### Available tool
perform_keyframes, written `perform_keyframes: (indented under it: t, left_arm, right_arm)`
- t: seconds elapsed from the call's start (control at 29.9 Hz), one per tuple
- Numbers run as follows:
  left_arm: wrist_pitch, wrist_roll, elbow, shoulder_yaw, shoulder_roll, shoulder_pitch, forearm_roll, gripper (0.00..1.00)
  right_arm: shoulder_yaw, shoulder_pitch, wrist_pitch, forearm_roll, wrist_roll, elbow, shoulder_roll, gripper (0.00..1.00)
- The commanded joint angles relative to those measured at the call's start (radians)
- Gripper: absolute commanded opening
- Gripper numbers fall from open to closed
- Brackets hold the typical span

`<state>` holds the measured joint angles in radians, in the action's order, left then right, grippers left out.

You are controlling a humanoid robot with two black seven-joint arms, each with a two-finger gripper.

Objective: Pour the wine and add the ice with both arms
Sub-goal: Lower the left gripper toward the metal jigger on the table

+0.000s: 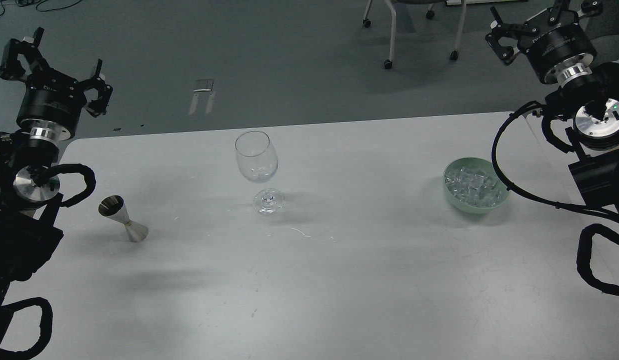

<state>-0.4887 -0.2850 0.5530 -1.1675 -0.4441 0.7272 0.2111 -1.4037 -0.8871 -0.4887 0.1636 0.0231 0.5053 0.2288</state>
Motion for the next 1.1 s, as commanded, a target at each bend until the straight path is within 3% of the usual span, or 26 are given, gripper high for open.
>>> perform_keyframes:
  t: [0.0,0.33,0.74,0.9,1.07]
  left_arm:
    - [0.0,-0.002,0.004,0.0,-0.002,-0.002,-0.001,0.98]
    - [0.0,-0.003,0.094,0.005,-0.013,-0.022,-0.001,0.98]
    - [0.0,0.001,0.113,0.002,-0.016,-0.029,-0.006,0.98]
    - [0.0,0.004,0.12,0.009,-0.019,-0.034,-0.001,0.98]
    - [0.0,0.042,0.27,0.051,-0.097,-0.168,-0.001,0.97]
  right_arm:
    - [0.0,0.003,0.0,0.001,0.0,0.004,0.015,1.0]
    - [0.002,0.034,0.0,0.001,0.0,0.07,0.049,1.0]
    - [-0.003,0.069,0.0,-0.001,0.0,0.097,0.073,1.0]
    - [-0.008,0.115,0.0,-0.001,0.0,0.179,0.087,1.0]
    - [-0.008,0.145,0.0,-0.001,0.006,0.228,0.104,1.0]
